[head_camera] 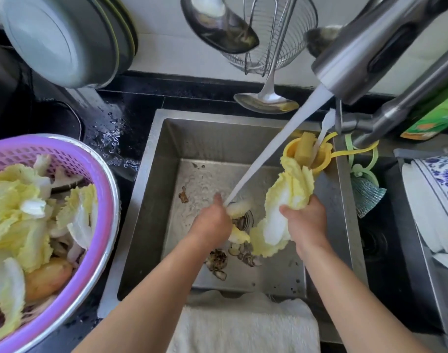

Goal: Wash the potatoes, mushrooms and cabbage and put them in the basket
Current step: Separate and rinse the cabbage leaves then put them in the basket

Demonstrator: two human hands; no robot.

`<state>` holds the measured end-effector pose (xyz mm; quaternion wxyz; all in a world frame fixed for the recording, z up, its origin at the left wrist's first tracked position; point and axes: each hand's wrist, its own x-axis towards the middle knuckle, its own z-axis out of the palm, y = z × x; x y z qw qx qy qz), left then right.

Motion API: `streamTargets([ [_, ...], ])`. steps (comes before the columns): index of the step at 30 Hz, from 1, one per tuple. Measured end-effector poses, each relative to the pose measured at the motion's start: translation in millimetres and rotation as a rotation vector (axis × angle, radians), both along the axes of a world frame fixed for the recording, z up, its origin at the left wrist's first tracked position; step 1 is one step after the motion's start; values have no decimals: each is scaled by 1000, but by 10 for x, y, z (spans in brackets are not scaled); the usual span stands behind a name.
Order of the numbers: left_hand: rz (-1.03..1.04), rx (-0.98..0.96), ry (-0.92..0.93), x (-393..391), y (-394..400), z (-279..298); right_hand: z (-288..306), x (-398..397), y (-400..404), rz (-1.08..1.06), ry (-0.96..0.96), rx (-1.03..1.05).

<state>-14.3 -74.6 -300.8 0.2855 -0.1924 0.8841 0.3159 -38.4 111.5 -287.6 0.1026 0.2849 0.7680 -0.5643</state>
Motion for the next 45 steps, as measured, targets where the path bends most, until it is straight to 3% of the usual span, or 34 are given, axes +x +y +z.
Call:
streamTargets([
  [3, 159, 145, -33, 55, -75, 198, 133, 120, 2, -45, -61, -15],
  [7, 759, 426, -5, 162, -295, 420, 315, 142, -272, -190, -63, -188],
  [10, 923, 498, 78, 242, -408, 615, 378, 52, -661, -251, -102, -337],
  [13, 1105, 742, 92, 378, -593, 795, 353, -62, -941, -317, -216, -418],
  [16, 1034, 734, 96, 588, -769, 800, 285, -41, -1113, -133, -264, -365],
  [22, 694, 216, 121, 808, -642, 641, 330, 47, -1100, 146, -306, -208],
  [26, 412, -17, 148, 756, -542, 667, 485, 154, -569, 406, -283, 277],
  [31, 240, -172, 157, 604, -439, 803, 922, -171, -50, 754, 17, 828],
  [36, 434, 64, 139, 456, -279, 963, 1268, -779, -1, 1001, 103, 1083],
  [41, 724, 370, 88, 363, -110, 1025, 1432, -1127, 98, 959, -3, 1234],
  [45, 741, 383, 80, 341, -39, 1056, 1424, -1236, 192, 932, -13, 1298],
])
